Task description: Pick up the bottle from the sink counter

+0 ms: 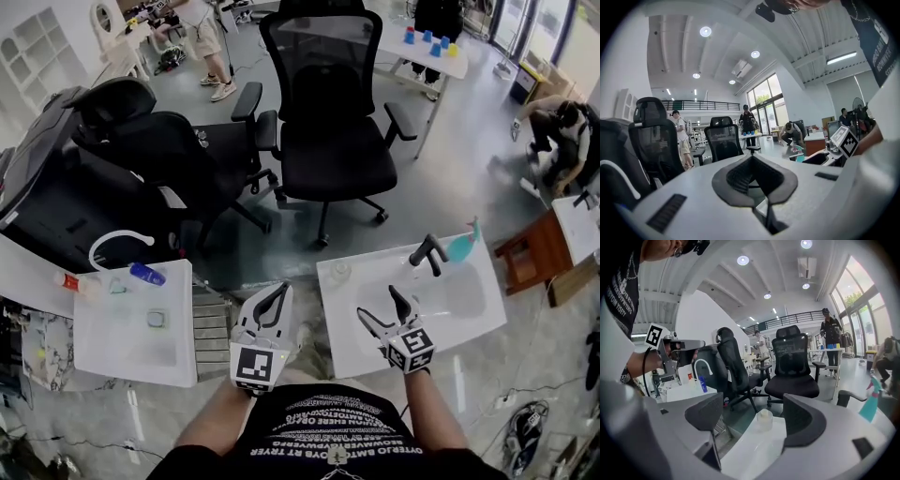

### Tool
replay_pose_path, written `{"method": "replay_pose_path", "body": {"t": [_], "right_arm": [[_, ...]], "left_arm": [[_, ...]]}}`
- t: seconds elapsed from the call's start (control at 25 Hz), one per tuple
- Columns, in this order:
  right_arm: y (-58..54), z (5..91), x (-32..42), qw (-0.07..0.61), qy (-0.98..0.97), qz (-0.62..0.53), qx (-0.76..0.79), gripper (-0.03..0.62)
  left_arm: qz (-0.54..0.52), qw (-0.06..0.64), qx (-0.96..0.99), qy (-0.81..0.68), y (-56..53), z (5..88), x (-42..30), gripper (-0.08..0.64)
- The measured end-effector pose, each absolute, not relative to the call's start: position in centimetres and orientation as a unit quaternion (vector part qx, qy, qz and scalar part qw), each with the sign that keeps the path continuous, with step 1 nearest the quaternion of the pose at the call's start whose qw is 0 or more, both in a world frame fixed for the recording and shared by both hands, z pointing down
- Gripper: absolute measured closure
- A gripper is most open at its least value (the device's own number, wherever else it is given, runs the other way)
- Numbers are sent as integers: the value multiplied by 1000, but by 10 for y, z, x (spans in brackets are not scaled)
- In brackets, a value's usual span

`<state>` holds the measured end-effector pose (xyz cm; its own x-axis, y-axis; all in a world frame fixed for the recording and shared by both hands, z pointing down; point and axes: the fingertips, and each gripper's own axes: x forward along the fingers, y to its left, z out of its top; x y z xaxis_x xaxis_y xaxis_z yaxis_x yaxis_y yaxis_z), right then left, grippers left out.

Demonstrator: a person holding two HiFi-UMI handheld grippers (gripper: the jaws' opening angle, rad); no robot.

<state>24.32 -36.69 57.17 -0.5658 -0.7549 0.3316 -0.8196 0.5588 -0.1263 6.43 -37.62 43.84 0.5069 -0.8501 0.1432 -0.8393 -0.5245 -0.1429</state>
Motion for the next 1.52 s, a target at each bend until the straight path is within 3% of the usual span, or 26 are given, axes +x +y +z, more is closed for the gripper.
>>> {"method": "replay_pose_path", "body": {"t": [0.24, 0.76, 1.0, 1.52], "right_arm": [[-410, 616, 237, 140, -870, 148, 450, 221], [-472, 736, 207, 230, -869, 184, 398, 221], [-495, 772, 188, 267, -879, 167, 358, 221], [-517, 819, 173, 311, -873, 148, 344, 222]], "left_arm": [[-100, 46, -882, 458, -425, 442, 72, 558], [-119, -19, -883, 454, -501, 486, 60, 558], [-120, 5, -882, 455, -529, 496, 49, 558], [-145, -48, -871, 467, -523, 539, 26, 558]]}}
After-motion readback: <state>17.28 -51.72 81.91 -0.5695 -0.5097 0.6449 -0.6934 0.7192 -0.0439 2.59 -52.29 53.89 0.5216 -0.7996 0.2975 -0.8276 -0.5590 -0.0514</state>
